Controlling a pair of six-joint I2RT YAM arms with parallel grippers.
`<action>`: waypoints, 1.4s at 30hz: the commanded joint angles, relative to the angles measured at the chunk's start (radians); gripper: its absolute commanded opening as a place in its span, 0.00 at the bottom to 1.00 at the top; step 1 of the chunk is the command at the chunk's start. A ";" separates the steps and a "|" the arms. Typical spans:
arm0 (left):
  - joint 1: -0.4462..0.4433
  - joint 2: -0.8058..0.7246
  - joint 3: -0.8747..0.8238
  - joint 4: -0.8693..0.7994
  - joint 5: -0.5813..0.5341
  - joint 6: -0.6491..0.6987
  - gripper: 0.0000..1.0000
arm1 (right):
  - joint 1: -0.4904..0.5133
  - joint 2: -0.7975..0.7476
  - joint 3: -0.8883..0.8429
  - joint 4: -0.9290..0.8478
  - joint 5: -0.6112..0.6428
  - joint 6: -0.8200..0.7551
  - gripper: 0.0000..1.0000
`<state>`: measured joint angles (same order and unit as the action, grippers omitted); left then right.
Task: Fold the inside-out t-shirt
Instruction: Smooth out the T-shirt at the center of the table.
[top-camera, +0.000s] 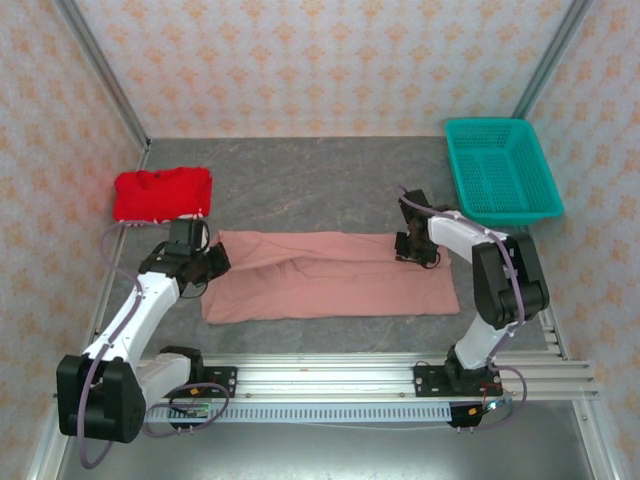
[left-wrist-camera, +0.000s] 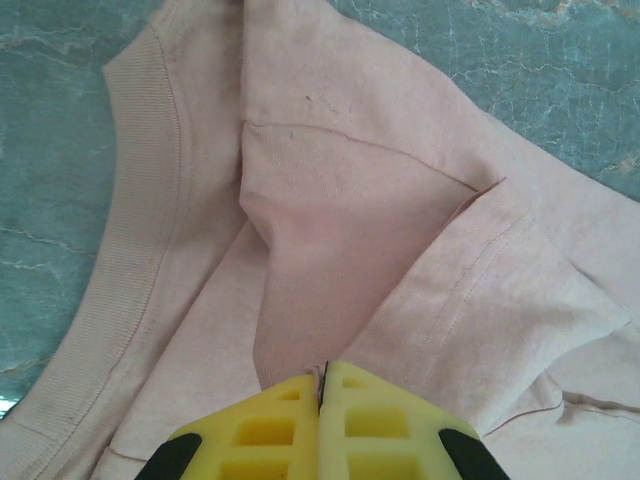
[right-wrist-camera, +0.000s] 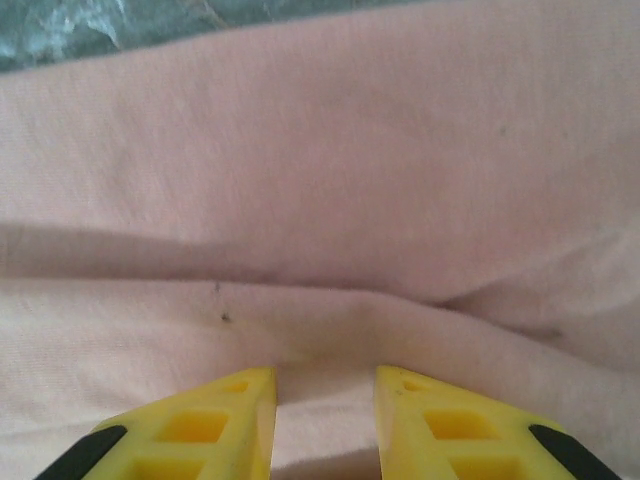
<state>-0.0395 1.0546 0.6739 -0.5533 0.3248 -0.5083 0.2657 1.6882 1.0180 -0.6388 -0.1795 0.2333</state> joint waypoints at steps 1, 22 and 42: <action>-0.002 -0.025 0.024 -0.055 -0.049 -0.012 0.00 | -0.002 -0.039 -0.006 -0.058 0.000 0.016 0.31; -0.036 0.027 -0.064 0.269 0.045 -0.013 0.58 | 0.008 -0.102 0.062 -0.022 -0.062 0.005 0.40; -0.226 0.594 0.285 0.271 0.114 0.193 0.29 | 0.021 -0.112 0.046 -0.021 -0.046 -0.011 0.41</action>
<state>-0.2531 1.6497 0.9367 -0.2302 0.4129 -0.3367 0.2810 1.5955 1.0714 -0.6575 -0.2535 0.2337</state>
